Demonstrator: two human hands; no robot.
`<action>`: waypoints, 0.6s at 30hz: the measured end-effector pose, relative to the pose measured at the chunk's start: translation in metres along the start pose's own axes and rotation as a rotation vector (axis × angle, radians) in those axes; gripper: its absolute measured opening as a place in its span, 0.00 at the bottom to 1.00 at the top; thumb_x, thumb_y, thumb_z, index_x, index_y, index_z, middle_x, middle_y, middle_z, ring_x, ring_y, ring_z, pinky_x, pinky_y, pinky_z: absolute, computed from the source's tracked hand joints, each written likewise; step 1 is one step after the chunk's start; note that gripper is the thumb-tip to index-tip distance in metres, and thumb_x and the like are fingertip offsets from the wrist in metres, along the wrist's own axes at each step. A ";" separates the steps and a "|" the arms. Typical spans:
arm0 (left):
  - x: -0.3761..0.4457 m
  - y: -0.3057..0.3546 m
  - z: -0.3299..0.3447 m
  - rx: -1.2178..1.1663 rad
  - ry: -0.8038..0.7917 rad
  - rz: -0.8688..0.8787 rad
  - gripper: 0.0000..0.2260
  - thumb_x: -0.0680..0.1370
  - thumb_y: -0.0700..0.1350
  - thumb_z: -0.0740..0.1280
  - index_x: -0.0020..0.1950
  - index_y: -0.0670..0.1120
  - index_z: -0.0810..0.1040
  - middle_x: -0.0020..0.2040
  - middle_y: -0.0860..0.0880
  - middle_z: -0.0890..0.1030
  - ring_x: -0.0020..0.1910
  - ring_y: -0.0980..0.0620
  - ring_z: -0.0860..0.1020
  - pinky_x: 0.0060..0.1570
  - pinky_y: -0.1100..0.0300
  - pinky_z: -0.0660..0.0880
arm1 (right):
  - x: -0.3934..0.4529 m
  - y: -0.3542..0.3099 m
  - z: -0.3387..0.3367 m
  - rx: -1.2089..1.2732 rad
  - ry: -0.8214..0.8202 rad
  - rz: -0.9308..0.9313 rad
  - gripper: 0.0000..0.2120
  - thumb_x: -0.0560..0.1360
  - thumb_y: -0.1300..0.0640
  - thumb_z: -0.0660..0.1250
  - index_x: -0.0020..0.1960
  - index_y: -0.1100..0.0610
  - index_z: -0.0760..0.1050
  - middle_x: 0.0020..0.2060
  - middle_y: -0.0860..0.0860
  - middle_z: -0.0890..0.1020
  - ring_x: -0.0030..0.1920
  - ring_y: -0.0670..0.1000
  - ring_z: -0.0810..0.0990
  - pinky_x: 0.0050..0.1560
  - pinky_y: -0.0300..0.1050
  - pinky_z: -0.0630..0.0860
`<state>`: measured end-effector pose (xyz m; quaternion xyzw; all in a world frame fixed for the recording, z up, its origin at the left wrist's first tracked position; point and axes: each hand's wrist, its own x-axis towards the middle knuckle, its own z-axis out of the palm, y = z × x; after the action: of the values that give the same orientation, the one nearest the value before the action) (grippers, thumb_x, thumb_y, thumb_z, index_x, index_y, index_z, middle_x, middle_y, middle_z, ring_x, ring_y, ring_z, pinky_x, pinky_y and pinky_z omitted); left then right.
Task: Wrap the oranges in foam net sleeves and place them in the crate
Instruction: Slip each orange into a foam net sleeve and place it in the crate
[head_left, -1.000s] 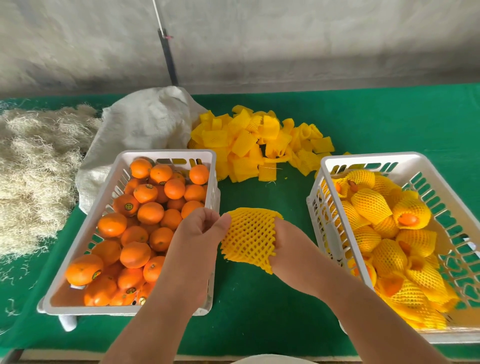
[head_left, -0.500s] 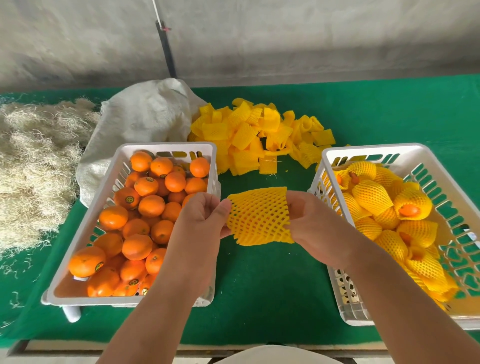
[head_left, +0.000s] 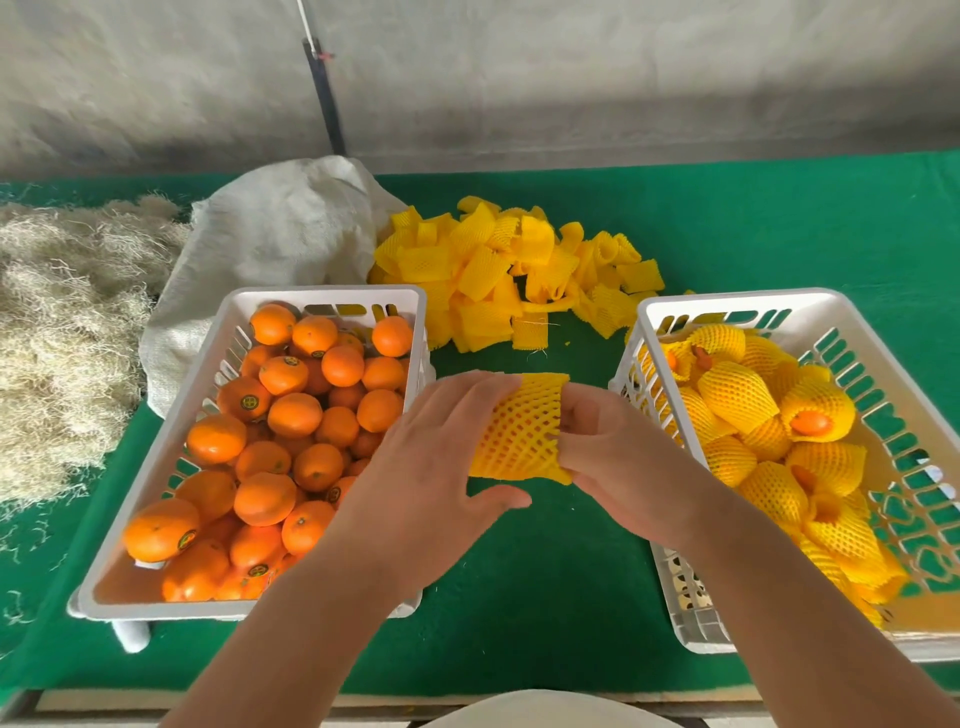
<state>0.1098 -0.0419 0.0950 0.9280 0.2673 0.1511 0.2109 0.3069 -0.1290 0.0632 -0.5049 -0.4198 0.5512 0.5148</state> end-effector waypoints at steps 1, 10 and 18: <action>0.002 0.001 0.004 0.021 0.025 -0.012 0.39 0.72 0.61 0.79 0.78 0.61 0.63 0.74 0.64 0.66 0.70 0.72 0.60 0.64 0.71 0.57 | 0.000 -0.001 0.004 0.002 -0.001 0.003 0.14 0.81 0.60 0.69 0.65 0.51 0.82 0.60 0.54 0.86 0.64 0.56 0.84 0.66 0.53 0.80; -0.002 -0.008 0.022 -0.055 0.149 -0.032 0.33 0.68 0.48 0.83 0.70 0.55 0.73 0.64 0.61 0.71 0.58 0.67 0.69 0.49 0.76 0.69 | -0.013 -0.022 0.024 -0.785 0.314 -0.008 0.18 0.70 0.38 0.68 0.55 0.45 0.82 0.46 0.38 0.86 0.48 0.38 0.84 0.49 0.37 0.84; -0.002 -0.019 0.019 -0.110 0.205 -0.169 0.33 0.71 0.57 0.82 0.71 0.61 0.71 0.63 0.65 0.70 0.57 0.67 0.70 0.50 0.70 0.69 | -0.032 -0.025 0.010 -0.704 0.630 -0.279 0.25 0.75 0.32 0.71 0.69 0.41 0.78 0.60 0.35 0.83 0.60 0.34 0.81 0.61 0.44 0.82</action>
<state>0.1081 -0.0344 0.0691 0.8690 0.3559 0.2413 0.2449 0.2992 -0.1571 0.0936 -0.7294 -0.4680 0.1220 0.4837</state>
